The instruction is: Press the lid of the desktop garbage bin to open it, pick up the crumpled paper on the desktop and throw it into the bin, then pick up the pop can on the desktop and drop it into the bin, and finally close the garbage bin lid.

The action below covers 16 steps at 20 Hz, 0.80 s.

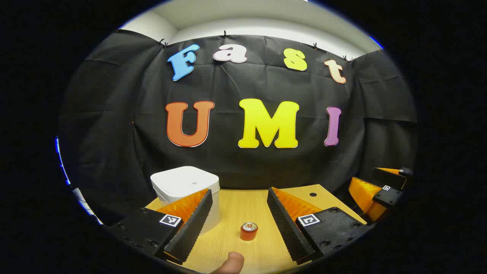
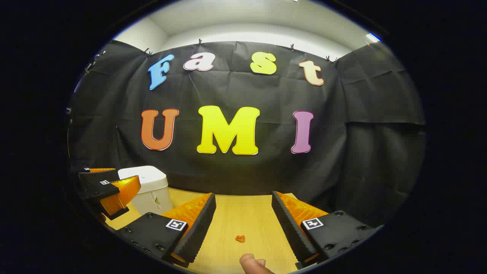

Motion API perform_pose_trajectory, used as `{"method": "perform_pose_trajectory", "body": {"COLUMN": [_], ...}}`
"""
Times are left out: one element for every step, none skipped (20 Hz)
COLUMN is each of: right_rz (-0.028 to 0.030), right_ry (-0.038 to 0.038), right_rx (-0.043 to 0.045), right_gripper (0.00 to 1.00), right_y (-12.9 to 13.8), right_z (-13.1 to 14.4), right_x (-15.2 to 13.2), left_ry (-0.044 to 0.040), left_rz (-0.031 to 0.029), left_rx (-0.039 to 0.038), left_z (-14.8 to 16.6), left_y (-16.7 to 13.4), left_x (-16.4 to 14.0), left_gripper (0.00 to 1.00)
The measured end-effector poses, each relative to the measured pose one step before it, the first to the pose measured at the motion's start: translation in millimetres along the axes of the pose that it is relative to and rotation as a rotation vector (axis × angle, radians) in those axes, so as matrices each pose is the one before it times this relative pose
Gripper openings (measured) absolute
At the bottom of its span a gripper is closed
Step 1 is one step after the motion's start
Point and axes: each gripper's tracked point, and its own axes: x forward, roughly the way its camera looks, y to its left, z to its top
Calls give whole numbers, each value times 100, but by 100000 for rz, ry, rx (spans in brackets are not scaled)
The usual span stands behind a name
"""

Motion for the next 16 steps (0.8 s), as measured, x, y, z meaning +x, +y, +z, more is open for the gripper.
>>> {"method": "perform_pose_trajectory", "body": {"right_rz": [141, 491, 748, 249, 536, 414, -32, 372, 91, 18, 105, 394, 128, 432, 158, 142], "right_ry": [443, 662, 720, 303, 117, -23, -137, 59, 92, 21, 183, 325, 251, 243, 228, 222], "right_rx": [143, 195, 133, -243, -54, -101, -218, 242, 56, 118, 492, 335, -90, -87, -269, -288], "right_gripper": [94, 94, 94, 94, 94, 94, 94, 94, 94, 94, 94, 94, 94, 94, 94, 94], "right_y": [29, 113, 144, 50, -3, 4, -81, -33, -50, -138, -14, 99, 30, 185, 53, 102], "right_z": [-206, -185, -299, -17, -8, 35, -86, 64, -129, 70, -105, -60, -245, -51, -139, 27], "right_x": [237, 241, 237, 124, 147, 32, 151, 96, 46, 33, 6, 26, 55, 79, 57, 79], "left_ry": [124, 478, 202, -41, 252, 16, 230, 432, 467, 244, -125, 18, 266, -110, -93, 14], "left_rz": [82, 316, 820, 283, 392, -42, -124, 61, 126, 708, 314, -301, -244, -414, -62, 42], "left_rx": [-299, 346, 407, 2, -99, -142, -457, -493, -351, 220, 176, -109, 137, 395, 538, 226], "left_z": [59, -156, -97, 25, -70, 9, -160, -70, -187, -29, 88, 12, -15, -61, 0, -22], "left_y": [-146, -61, 186, 48, 92, -92, -106, -23, 93, 116, 24, -204, -52, -109, -59, 41], "left_x": [115, 139, 131, 119, -46, 14, 35, 91, -63, 8, 107, 163, -82, 33, 63, 114], "left_gripper": [95, 95, 95, 100, 95, 100, 95, 95, 95, 95, 95, 95, 95, 95, 100, 95]}}
